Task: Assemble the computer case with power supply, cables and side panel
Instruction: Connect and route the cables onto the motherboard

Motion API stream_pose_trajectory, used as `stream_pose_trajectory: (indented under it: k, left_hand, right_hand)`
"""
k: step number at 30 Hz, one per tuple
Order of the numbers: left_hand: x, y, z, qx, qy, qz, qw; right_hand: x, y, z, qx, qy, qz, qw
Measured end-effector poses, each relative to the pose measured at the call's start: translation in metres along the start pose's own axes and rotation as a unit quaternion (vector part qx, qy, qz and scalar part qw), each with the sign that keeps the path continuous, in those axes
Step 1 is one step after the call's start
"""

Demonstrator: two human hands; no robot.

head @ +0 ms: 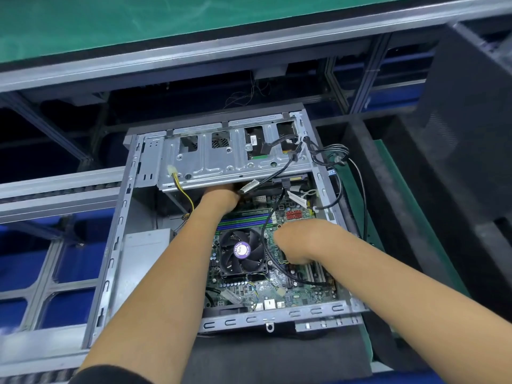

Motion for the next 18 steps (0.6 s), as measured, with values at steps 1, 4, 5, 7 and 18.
stream_pose_trajectory:
  k: [1,4,5,7,18]
  left_hand:
    - [-0.0007,-0.0023,-0.0015,0.008,-0.001,0.011,1.000]
    - [-0.0021,-0.0076,-0.0037,0.017,0.003,0.081,0.997]
    - [-0.0026,-0.0084,-0.0038,0.016,0.003,0.087,0.996]
    - [-0.0039,-0.0087,-0.0046,0.022,-0.002,0.070,0.997]
    - [-0.0086,-0.0071,-0.0084,0.011,-0.007,0.120,0.993]
  right_hand:
    - [0.0002,-0.0002,0.0001,0.000,0.000,0.000,1.000]
    - [0.0005,-0.0001,0.0004,0.001,-0.001,0.000,1.000]
    - [0.0002,0.0003,0.0008,0.002,-0.002,0.000,1.000]
    - [0.0003,0.0011,0.0013,0.003,-0.003,0.000,1.000]
    - [0.0002,0.0024,0.0010,0.001,-0.008,0.006,1.000]
Point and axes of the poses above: each hand's wrist, its own z-axis away from the middle knuckle, its own y-axis out of the back of the hand, x = y × z, the point moved 2 cm from there along -z, towards the middle knuckle, and after that the axes turned 10 degrees about -y, right-handed, at the moved point
